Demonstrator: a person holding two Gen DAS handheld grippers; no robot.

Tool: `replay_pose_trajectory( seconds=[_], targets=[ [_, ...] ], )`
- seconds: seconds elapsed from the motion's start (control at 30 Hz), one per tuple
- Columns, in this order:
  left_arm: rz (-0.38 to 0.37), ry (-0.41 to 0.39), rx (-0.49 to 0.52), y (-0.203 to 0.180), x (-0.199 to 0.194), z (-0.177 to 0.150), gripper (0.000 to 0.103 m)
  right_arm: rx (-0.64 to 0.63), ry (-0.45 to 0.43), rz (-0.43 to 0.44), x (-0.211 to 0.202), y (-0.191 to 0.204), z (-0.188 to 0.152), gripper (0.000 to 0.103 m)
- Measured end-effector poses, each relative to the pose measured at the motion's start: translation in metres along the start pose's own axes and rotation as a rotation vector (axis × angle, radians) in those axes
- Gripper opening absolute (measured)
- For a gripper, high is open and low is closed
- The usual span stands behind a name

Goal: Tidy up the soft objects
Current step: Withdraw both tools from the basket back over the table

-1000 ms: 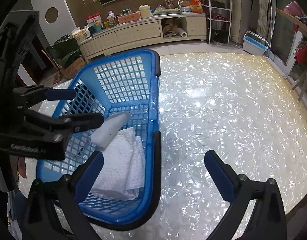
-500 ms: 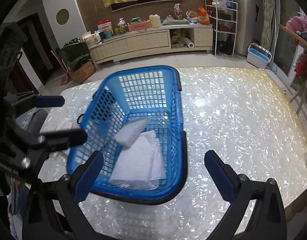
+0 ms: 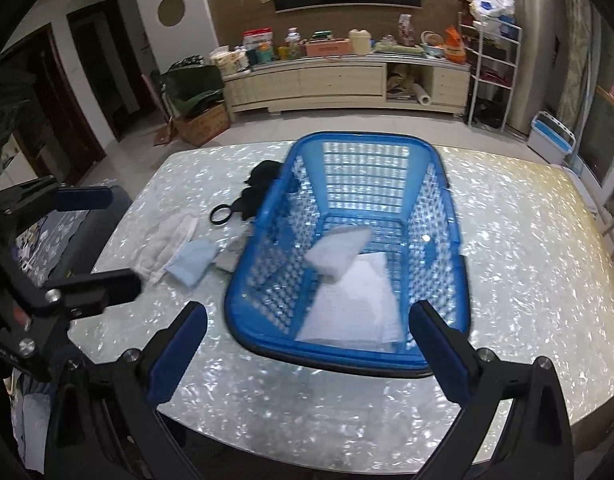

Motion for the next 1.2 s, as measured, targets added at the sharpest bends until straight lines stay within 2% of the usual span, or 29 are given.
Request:
replay_pose_trajectory(
  seconds=[0.33, 0.43, 0.5, 0.6, 0.9, 1.2],
  targets=[
    [0.023, 0.0, -0.151, 0.081, -0.023, -0.031, 0.103, -0.098, 0.021, 0.057, 0.023, 0.052, 0.019, 0.101],
    [-0.008, -0.012, -0.17, 0.096, -0.029, -0.039, 0.103, -0.127, 0.029, 0.09, 0.033, 0.066, 0.024, 0.101],
    [0.015, -0.013, -0.173, 0.105, -0.031, -0.044, 0.103, -0.142, 0.04, 0.111, 0.042, 0.073, 0.027, 0.101],
    [0.053, -0.002, -0.184, 0.121, -0.029, -0.052, 0.103, -0.174, 0.057, 0.119, 0.056, 0.088, 0.034, 0.101],
    [0.064, 0.043, -0.299, 0.173, -0.012, -0.079, 0.103, -0.234, 0.101, 0.161, 0.094, 0.132, 0.046, 0.101],
    [0.11, 0.065, -0.304, 0.199, 0.01, -0.091, 0.103, -0.254, 0.172, 0.188, 0.14, 0.155, 0.046, 0.101]
  ],
)
Point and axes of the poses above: each gripper's, at about its wrist camera, not at the fingertips, and x roughly the way its jaws point, y to its left, z to its top, the point moved 4 cm from there along x, roughly the way its jaws point, and after that the axes turned 12 degrees about -x, right-handed, at the moved point
